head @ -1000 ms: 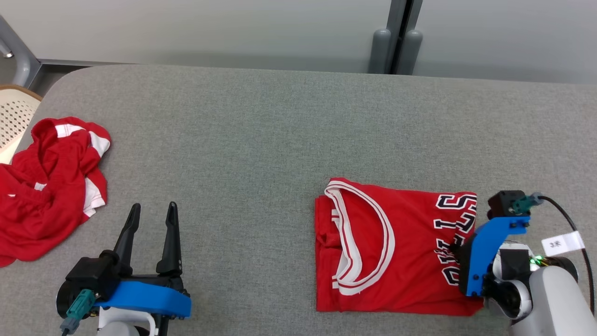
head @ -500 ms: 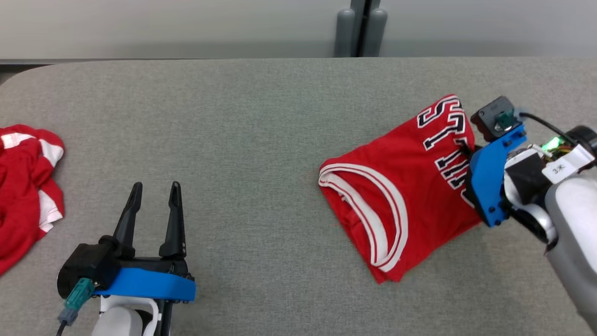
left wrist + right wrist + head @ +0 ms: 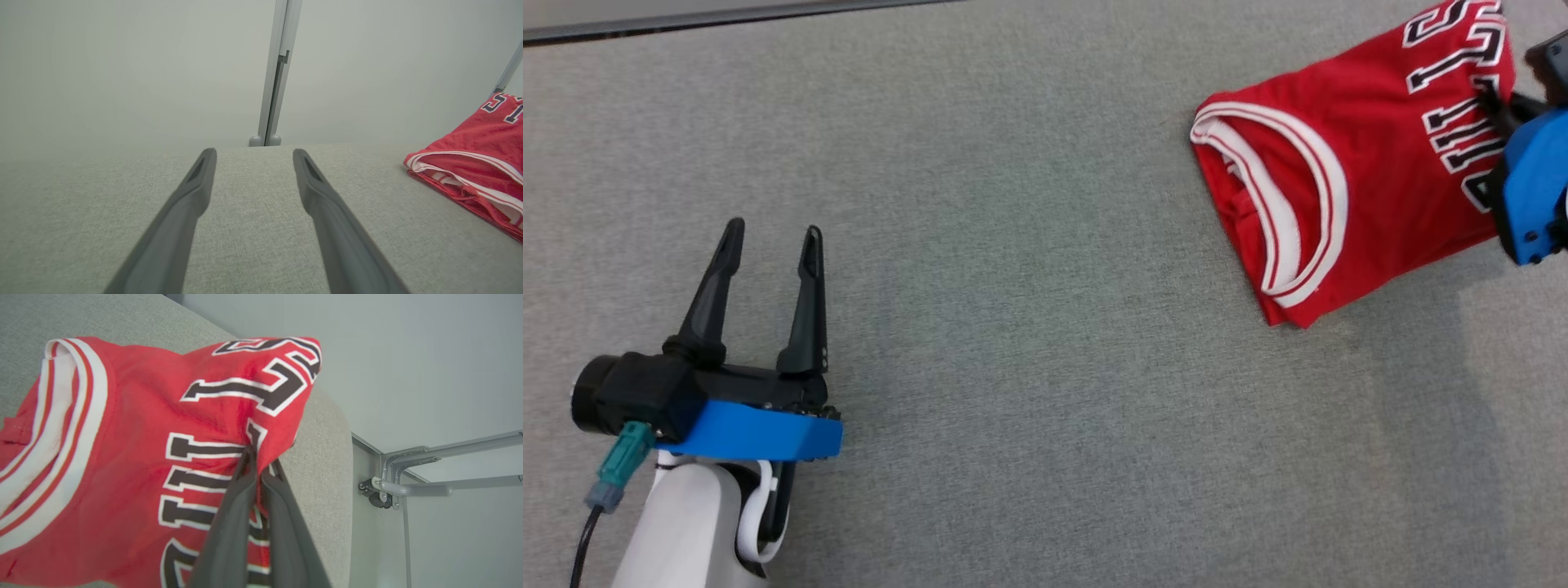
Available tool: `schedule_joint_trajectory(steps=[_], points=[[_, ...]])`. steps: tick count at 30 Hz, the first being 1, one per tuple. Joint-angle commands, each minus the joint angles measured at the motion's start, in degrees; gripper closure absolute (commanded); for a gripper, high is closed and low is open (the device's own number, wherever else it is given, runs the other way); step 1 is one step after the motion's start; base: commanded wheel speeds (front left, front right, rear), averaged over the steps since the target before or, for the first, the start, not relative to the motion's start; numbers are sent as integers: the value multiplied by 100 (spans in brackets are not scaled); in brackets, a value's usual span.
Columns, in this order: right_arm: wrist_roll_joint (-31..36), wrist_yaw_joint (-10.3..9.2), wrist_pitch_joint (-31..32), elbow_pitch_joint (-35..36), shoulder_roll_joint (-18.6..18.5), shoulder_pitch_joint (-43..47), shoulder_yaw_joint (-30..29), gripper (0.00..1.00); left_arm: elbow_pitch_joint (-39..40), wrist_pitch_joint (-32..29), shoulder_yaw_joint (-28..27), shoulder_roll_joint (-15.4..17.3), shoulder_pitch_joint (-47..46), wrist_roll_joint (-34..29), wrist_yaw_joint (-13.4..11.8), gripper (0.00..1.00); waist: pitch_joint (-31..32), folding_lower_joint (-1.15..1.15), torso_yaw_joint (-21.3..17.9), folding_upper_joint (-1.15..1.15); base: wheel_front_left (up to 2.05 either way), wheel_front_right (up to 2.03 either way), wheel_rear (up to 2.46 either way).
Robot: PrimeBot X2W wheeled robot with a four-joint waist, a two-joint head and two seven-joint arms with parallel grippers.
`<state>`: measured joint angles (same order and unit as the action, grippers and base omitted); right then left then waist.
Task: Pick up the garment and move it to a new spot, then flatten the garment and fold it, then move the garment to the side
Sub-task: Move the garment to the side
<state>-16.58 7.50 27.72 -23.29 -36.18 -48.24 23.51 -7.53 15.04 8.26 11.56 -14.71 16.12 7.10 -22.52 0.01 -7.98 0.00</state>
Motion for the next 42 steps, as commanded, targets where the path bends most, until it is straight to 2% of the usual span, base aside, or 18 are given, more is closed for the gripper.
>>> schedule_joint_trajectory(steps=[1,6,12,15,25,27,28,34,42], points=[[63,-1,-161,-78,-49,-165,-133,100,51,-11,0,89,-165,-26,35,0,-376,-1,-352,0,0,0,0],[253,-1,-667,-427,-51,-283,-594,100,275,-198,30,364,-368,-60,40,0,-758,-1,-661,0,0,0,0],[652,-1,-1214,-677,2,-468,-869,100,568,-472,89,609,-535,-103,44,0,-1084,-1,-936,0,0,0,0],[805,-2,-1528,-820,-88,-621,-868,100,667,-562,144,656,-638,-91,45,0,-1181,-1,-964,0,0,0,0],[1852,-2,-2158,-1192,38,-704,-1088,100,685,-603,227,722,-651,-2,21,0,-1211,-1,-872,0,0,0,0],[1996,-2,-2284,-1229,45,-685,-1163,29,646,-567,239,702,-601,28,8,0,-1187,-1,-819,0,0,0,0],[2032,-3,-2360,-1251,60,-673,-1232,0,625,-542,243,693,-577,38,-1,0,-1170,-1,-794,0,0,0,0],[2187,-2,-2804,-1400,178,-469,-1458,0,438,-373,267,582,-491,119,-53,0,-904,-1,-615,0,0,0,0],[1865,-2,-3170,-1434,601,140,-1811,0,13,-122,286,362,-203,260,-86,0,-105,-1,-328,0,0,0,0]])
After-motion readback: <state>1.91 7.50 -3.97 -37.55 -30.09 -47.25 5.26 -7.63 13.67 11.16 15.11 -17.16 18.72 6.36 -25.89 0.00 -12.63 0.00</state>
